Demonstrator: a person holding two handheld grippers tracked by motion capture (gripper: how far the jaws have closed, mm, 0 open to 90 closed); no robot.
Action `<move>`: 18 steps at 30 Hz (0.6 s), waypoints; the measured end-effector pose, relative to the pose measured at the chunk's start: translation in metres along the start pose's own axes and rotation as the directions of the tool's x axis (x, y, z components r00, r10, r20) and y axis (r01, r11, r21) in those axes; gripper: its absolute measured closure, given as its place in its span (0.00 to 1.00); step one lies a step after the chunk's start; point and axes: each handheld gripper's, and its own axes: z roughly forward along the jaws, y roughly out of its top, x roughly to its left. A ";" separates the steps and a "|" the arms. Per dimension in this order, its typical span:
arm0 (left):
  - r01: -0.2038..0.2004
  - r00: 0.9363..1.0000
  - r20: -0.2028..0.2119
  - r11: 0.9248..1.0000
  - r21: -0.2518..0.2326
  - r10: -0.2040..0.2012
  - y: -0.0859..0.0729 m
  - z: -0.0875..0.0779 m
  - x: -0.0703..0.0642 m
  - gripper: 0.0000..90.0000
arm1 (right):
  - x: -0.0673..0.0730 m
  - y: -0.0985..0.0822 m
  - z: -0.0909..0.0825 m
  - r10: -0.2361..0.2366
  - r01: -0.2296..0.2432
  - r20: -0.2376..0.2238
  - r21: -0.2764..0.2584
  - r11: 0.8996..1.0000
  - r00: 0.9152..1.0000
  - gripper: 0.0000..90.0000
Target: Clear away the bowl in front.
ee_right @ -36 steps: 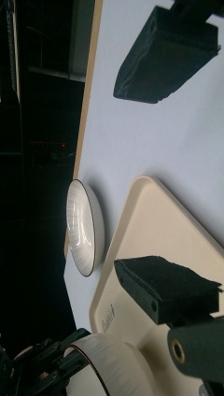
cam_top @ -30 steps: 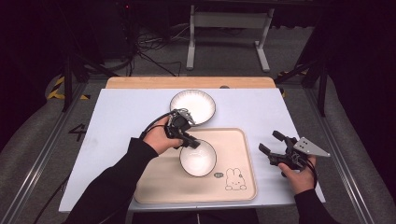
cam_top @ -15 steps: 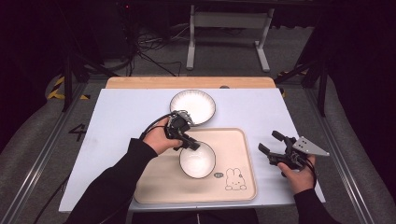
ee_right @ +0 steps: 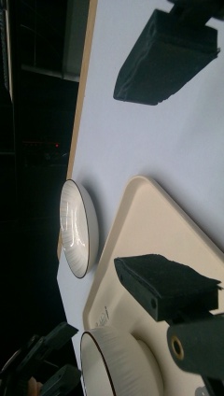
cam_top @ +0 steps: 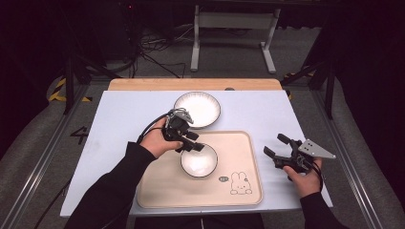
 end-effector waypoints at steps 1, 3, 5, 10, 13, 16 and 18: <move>-0.009 1.000 -0.004 1.000 -0.007 0.009 0.001 -0.002 -0.001 0.46 | 0.000 0.000 0.000 0.000 0.000 0.000 -0.002 1.000 1.000 0.18; -0.021 1.000 -0.006 1.000 -0.024 0.021 0.003 -0.006 -0.005 0.42 | 0.000 0.000 0.000 0.000 0.000 -0.002 -0.001 1.000 1.000 0.18; -0.032 0.999 -0.013 0.999 -0.040 0.032 0.005 -0.009 -0.008 0.39 | 0.000 0.000 0.000 0.000 0.000 -0.002 -0.001 1.000 1.000 0.18; -0.057 0.998 -0.020 0.996 -0.071 0.055 0.007 -0.016 -0.013 0.33 | 0.000 0.000 0.000 -0.001 0.001 -0.002 -0.002 1.000 1.000 0.18; -0.076 0.997 -0.018 0.992 -0.103 0.074 0.007 -0.019 -0.013 0.28 | 0.000 0.000 0.000 0.000 0.000 -0.002 -0.004 1.000 1.000 0.18; -0.083 0.997 -0.016 0.987 -0.135 0.081 0.004 -0.021 -0.014 0.26 | 0.000 0.000 -0.001 0.003 -0.003 -0.002 -0.004 1.000 1.000 0.18; -0.090 0.996 -0.013 0.985 -0.146 0.089 0.003 -0.021 -0.014 0.25 | 0.000 0.000 -0.001 0.004 -0.004 -0.002 -0.004 1.000 1.000 0.18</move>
